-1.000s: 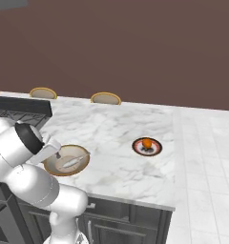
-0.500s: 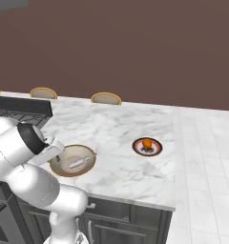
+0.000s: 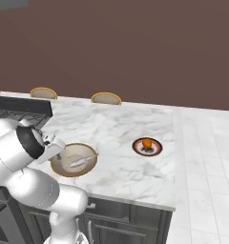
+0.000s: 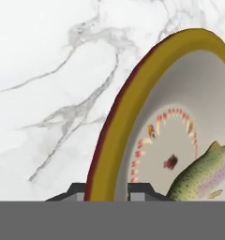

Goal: Remove the tangerine from the bowl and place it on the small plate. Then place the bowl with only the fish in the microwave, close the door, and press the start button to microwave the fish.

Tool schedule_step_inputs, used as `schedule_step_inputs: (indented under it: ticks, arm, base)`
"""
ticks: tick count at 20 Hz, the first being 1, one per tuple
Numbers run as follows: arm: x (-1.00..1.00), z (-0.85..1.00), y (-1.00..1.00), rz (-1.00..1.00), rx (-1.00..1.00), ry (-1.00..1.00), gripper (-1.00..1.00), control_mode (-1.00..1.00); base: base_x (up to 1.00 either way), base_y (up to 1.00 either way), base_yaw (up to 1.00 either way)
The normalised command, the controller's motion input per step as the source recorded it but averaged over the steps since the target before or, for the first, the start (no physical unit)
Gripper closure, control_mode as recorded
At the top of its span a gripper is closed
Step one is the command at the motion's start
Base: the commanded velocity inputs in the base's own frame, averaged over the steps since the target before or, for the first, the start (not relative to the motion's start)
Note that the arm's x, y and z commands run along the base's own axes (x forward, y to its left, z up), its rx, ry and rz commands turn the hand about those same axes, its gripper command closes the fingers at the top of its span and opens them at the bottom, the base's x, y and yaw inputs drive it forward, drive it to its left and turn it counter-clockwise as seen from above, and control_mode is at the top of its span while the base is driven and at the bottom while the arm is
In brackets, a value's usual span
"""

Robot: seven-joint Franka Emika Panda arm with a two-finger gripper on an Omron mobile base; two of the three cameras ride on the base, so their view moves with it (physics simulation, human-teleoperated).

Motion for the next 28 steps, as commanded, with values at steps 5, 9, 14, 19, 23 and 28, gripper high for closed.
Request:
schedule_step_inputs:
  ticks: [5, 9, 14, 19, 23, 28]
  arm:
    - [-0.06, 0.7, 0.0, 0.0, -0.09, 0.02, 1.0, -1.0]
    - [0.0, 0.99, 0.0, 0.0, -0.11, 0.0, 1.0, -1.0]
    - [0.0, 0.99, -0.07, 0.0, -0.08, 0.0, 1.0, -1.0]
    - [0.0, 0.85, -0.09, 0.03, -0.04, 0.0, 1.0, -1.0]
    - [-0.19, 0.61, -0.16, 0.0, -0.01, 0.0, 1.0, -1.0]
    - [-0.29, 0.2, -0.13, -0.03, 0.0, 0.0, 1.0, -1.0]
  base:
    - [0.0, 0.0, 0.0]
    - [0.0, 0.0, 0.0]
    - [0.0, 0.0, 0.0]
    - [0.0, 0.0, 0.0]
    - [0.0, 0.0, 0.0]
    - [0.0, 0.0, 0.0]
